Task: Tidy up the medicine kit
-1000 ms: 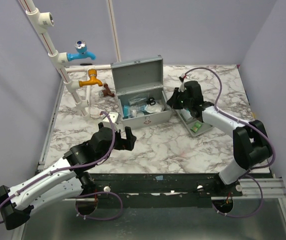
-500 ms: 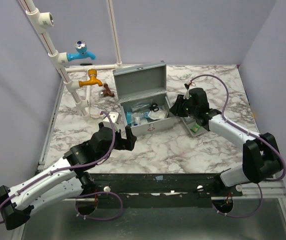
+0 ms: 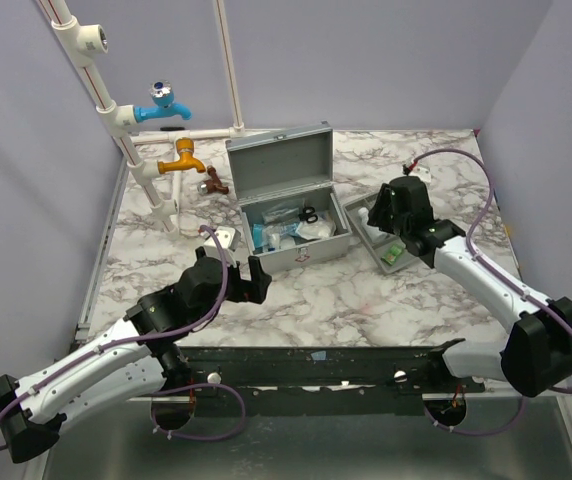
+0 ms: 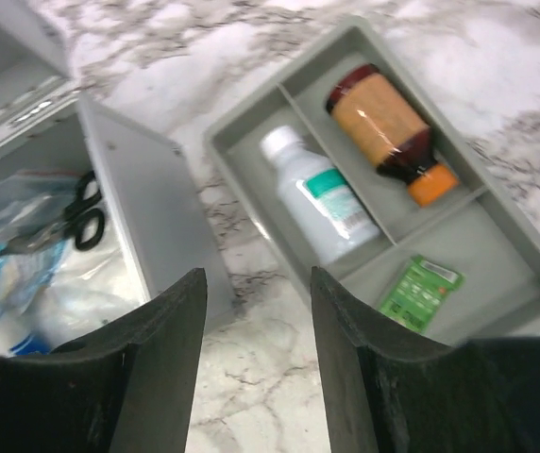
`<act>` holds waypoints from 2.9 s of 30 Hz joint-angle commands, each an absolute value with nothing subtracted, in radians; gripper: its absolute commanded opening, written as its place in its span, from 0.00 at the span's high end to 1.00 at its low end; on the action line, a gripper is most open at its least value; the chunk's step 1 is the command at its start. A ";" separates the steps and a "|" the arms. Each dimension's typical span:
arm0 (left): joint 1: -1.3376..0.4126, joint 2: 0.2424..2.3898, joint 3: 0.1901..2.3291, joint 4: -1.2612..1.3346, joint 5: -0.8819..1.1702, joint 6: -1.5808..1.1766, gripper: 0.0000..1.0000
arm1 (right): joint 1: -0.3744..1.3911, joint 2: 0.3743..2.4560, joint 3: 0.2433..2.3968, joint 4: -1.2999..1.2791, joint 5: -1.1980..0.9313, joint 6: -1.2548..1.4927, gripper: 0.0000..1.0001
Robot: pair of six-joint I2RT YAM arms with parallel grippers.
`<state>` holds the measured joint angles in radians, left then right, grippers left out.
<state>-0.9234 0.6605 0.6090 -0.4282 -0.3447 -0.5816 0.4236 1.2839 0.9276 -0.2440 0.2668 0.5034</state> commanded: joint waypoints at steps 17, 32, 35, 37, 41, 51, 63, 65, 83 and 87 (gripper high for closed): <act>-0.914 0.653 0.579 -0.407 -0.287 -0.551 0.01 | 0.321 1.428 0.828 -0.278 0.474 0.888 0.67; -0.914 0.689 0.579 -0.396 -0.291 -0.543 0.01 | 0.307 1.528 0.819 -0.178 0.435 0.921 0.67; -0.914 0.693 0.580 -0.400 -0.291 -0.543 0.01 | 0.305 1.549 0.828 -0.167 0.429 0.922 0.68; -0.913 0.693 0.580 -0.402 -0.292 -0.543 0.01 | 0.304 1.563 0.834 -0.167 0.426 0.923 0.68; -0.913 0.692 0.579 -0.404 -0.296 -0.544 0.01 | 0.302 1.587 0.832 -0.156 0.432 0.929 0.69; -0.913 0.716 0.588 -0.407 -0.294 -0.541 0.01 | 0.278 1.667 0.844 -0.134 0.442 0.914 0.80; -0.912 0.721 0.595 -0.412 -0.296 -0.541 0.01 | 0.250 1.581 0.793 -0.026 0.410 0.743 0.99; -0.911 0.721 0.593 -0.409 -0.293 -0.541 0.01 | 0.249 1.554 0.800 -0.028 0.421 0.704 0.99; -0.911 0.688 0.579 -0.398 -0.262 -0.541 0.01 | 0.250 1.663 0.918 -0.167 0.377 0.552 0.87; -0.911 0.696 0.580 -0.392 -0.252 -0.538 0.01 | 0.250 1.691 0.935 -0.177 0.378 0.558 0.84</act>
